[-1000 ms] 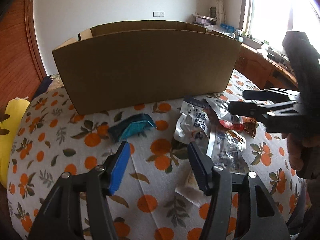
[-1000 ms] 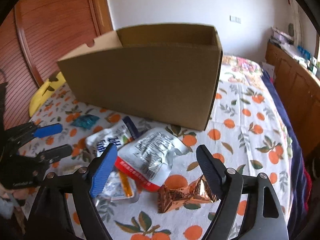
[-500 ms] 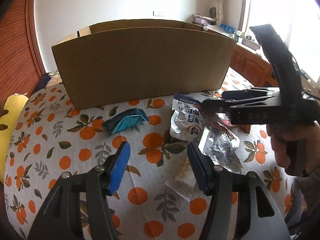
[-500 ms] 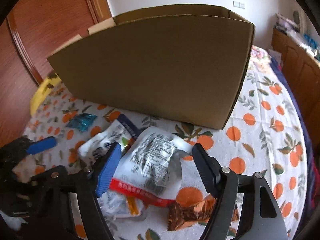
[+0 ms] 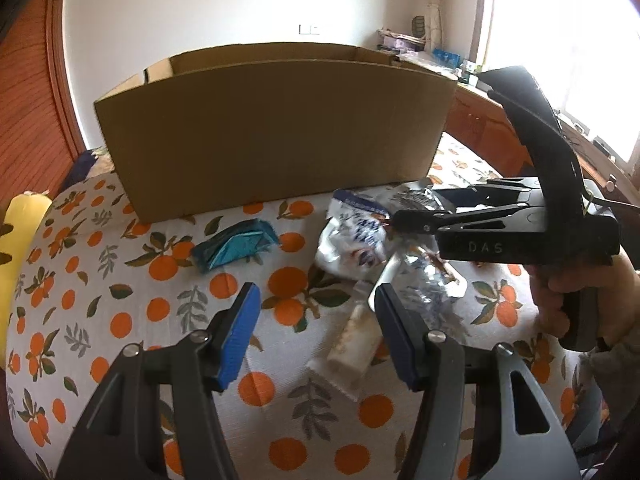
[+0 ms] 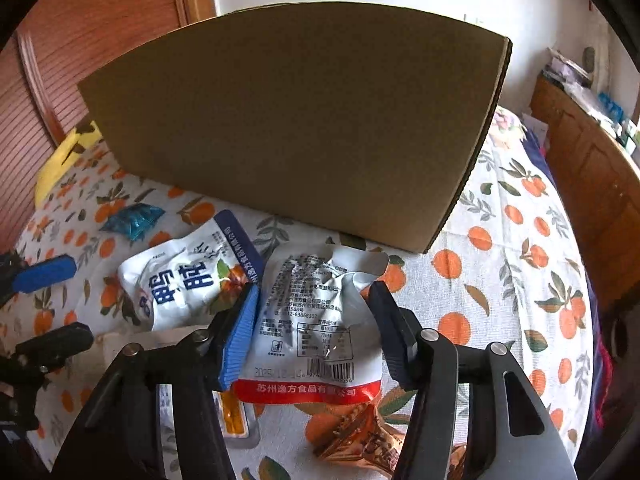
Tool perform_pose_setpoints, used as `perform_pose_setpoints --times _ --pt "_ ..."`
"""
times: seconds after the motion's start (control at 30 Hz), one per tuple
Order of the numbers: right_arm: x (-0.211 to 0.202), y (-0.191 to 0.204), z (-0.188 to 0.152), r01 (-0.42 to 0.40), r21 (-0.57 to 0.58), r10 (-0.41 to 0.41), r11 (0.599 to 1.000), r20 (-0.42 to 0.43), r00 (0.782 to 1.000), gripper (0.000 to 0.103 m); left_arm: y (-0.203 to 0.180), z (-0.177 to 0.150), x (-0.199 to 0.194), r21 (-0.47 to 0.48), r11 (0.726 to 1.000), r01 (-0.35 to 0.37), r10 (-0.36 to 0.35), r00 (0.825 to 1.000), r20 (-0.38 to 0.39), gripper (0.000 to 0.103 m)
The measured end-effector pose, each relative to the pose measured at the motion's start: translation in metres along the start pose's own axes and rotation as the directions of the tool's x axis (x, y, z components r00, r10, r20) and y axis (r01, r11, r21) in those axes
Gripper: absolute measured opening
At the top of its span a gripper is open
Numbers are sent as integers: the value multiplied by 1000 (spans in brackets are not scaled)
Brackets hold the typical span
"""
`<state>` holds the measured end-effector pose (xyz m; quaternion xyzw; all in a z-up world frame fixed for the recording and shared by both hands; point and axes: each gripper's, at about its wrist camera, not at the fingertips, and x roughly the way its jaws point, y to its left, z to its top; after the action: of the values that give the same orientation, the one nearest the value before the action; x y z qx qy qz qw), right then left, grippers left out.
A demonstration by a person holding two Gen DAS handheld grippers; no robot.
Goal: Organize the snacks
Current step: 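Close the right tool on the silver pouch while the left tool approaches a clear silver pouch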
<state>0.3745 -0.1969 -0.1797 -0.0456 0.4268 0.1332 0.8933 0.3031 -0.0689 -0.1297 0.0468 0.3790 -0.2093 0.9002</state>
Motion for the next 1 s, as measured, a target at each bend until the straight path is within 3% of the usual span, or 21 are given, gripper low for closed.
perform_pose_setpoints --times 0.07,0.4,0.87,1.0 --pt "-5 -5 -1 -44 21 44 999 4 999 56 -5 2 1 10 1000 12 -12 1000 -1 60" --pt "-18 -20 -2 -81 20 79 997 53 995 57 -48 16 21 180 977 113 -102 992 -70 60" --pt "-8 -27 -4 -126 24 124 992 60 990 57 -88 22 48 383 912 148 -75 977 -199 61" --pt "-10 -31 -5 -143 37 140 989 78 987 57 -93 28 51 398 907 136 -47 973 -225 62"
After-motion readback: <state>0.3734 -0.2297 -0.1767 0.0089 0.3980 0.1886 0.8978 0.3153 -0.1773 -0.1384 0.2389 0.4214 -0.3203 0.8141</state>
